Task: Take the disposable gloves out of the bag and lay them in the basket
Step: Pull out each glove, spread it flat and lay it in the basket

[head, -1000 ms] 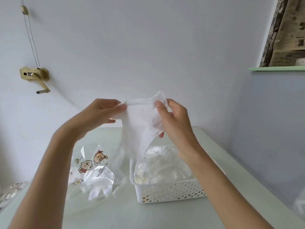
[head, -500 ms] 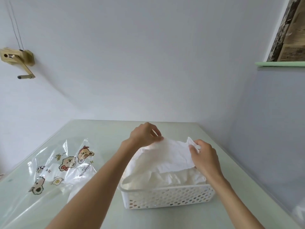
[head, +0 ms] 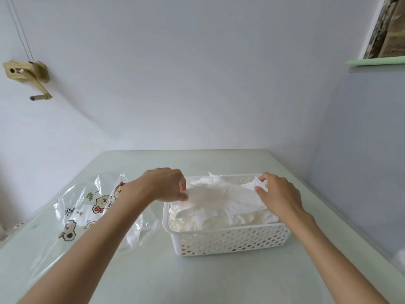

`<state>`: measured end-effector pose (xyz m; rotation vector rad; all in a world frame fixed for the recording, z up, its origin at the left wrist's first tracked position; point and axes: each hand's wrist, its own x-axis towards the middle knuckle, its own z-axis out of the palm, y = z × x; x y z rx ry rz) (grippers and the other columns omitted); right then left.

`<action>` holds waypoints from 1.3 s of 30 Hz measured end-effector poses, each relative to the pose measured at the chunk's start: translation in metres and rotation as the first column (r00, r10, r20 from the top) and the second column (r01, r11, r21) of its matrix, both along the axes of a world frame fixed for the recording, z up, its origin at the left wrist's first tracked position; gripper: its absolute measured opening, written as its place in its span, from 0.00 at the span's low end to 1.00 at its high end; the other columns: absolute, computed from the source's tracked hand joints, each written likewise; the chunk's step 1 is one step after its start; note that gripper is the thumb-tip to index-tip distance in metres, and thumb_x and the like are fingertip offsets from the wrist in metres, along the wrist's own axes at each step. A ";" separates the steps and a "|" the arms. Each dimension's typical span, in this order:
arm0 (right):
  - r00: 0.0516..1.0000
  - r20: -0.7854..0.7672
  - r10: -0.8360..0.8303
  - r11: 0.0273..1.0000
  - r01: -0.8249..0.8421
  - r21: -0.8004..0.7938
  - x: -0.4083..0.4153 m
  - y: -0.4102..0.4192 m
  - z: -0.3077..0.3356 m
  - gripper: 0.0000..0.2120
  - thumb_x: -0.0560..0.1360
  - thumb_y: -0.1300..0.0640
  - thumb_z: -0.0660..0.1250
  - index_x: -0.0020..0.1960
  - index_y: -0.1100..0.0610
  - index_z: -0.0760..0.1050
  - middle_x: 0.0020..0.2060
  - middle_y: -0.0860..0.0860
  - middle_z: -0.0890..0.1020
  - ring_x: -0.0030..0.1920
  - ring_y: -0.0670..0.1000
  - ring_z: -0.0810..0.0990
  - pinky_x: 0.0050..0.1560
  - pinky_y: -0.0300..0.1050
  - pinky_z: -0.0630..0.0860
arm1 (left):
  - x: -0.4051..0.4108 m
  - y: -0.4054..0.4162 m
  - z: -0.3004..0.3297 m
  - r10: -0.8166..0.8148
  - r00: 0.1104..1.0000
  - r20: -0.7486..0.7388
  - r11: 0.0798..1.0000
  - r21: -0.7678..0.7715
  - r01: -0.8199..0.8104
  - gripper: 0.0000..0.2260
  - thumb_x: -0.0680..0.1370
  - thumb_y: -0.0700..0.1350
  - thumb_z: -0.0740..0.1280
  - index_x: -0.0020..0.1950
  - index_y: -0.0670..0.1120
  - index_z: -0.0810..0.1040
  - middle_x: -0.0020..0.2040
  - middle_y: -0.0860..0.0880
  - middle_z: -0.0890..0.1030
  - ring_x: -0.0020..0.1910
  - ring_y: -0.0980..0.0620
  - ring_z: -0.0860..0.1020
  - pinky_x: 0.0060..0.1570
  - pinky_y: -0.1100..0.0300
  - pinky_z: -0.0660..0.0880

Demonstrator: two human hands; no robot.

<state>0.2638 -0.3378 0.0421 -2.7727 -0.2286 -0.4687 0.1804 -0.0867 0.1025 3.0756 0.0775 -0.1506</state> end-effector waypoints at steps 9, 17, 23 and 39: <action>0.984 0.176 0.011 1.000 -0.015 0.024 -0.021 -0.003 0.017 0.22 0.79 0.49 0.62 0.71 0.54 0.65 0.60 0.53 0.77 0.61 0.54 0.73 0.54 0.47 0.71 | 0.009 0.019 -0.003 0.047 0.991 0.128 0.998 -0.043 -0.042 0.13 0.80 0.48 0.61 0.65 0.54 0.73 0.65 0.54 0.74 0.64 0.51 0.72 0.64 0.52 0.69; 0.732 -0.535 0.422 0.850 -0.525 -0.049 -0.006 0.043 -0.010 0.26 0.83 0.45 0.44 0.78 0.46 0.38 0.77 0.43 0.40 0.76 0.45 0.38 0.76 0.49 0.39 | 0.034 -0.030 -0.067 -0.236 0.968 0.089 0.972 0.003 0.237 0.23 0.84 0.50 0.43 0.79 0.49 0.44 0.79 0.52 0.45 0.78 0.52 0.45 0.75 0.54 0.48; 0.721 -0.474 0.506 0.846 -0.522 0.110 -0.007 0.039 -0.002 0.26 0.83 0.47 0.50 0.78 0.48 0.47 0.78 0.43 0.48 0.77 0.44 0.45 0.76 0.47 0.45 | 0.023 -0.034 -0.064 -0.191 0.977 0.091 0.981 0.046 0.187 0.23 0.84 0.53 0.42 0.79 0.50 0.45 0.79 0.54 0.45 0.78 0.53 0.43 0.76 0.50 0.43; 0.908 -0.224 0.354 0.914 -0.386 -0.120 -0.059 0.044 0.051 0.19 0.81 0.50 0.58 0.71 0.49 0.67 0.71 0.46 0.66 0.72 0.49 0.62 0.66 0.45 0.61 | -0.069 0.054 -0.041 0.039 0.949 0.313 0.969 -0.245 0.041 0.29 0.77 0.61 0.62 0.76 0.55 0.60 0.76 0.55 0.61 0.75 0.52 0.58 0.73 0.54 0.56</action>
